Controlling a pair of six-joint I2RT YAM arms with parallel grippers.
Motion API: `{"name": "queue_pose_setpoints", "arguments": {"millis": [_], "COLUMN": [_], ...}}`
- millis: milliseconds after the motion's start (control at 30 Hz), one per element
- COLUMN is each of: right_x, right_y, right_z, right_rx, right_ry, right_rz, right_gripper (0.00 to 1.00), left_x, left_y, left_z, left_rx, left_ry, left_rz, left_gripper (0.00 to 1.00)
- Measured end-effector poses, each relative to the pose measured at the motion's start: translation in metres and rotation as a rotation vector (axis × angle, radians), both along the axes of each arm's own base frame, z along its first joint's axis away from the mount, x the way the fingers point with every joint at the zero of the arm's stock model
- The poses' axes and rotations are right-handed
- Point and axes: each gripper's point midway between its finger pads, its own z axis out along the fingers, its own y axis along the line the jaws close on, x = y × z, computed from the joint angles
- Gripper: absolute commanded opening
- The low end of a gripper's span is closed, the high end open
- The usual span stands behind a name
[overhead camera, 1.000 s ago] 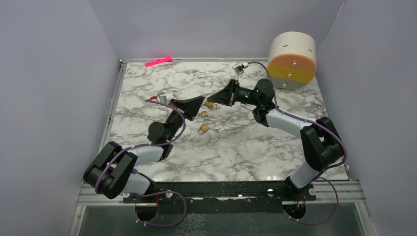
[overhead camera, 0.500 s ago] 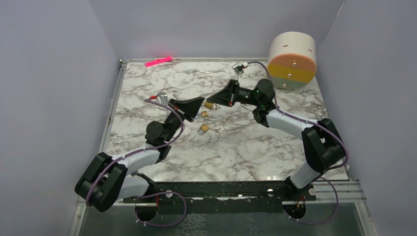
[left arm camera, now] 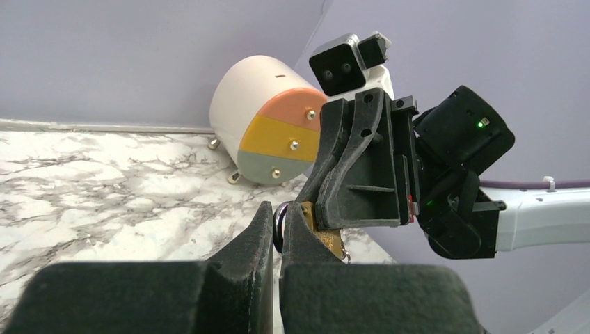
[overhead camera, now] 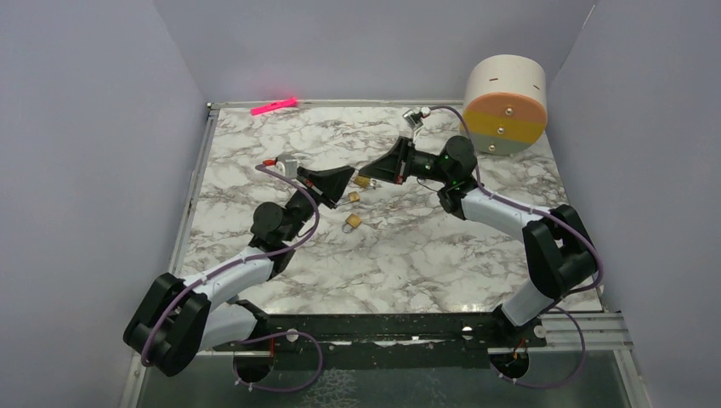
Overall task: Lock with the key
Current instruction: Lock the lock.
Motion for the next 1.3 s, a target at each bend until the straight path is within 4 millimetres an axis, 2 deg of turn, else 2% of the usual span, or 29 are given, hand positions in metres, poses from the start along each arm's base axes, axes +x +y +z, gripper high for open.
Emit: {"name": "queue_pose_setpoints", "arguments": {"millis": [167, 500, 900, 1300], "right_x": [0.000, -0.001, -0.003, -0.005], "right_y": [0.000, -0.005, -0.008, -0.010], "right_z": [-0.001, -0.024, -0.038, -0.046], "right_rx": [-0.008, -0.105, -0.183, -0.216], "right_ry": [-0.001, 0.038, 0.058, 0.066], "right_rz": [0.000, 0.039, 0.052, 0.053], "right_gripper": [0.01, 0.01, 0.01, 0.01], "left_x": [-0.001, -0.002, -0.005, -0.008], "left_y": [-0.002, -0.011, -0.014, -0.016], "left_z": [-0.002, -0.026, -0.043, -0.052], "left_rx": [0.053, 0.127, 0.186, 0.226], "left_ry": [-0.005, 0.043, 0.076, 0.095], "left_rz": [-0.002, -0.049, -0.081, -0.100], "left_gripper": [0.00, 0.00, 0.00, 0.00]}}
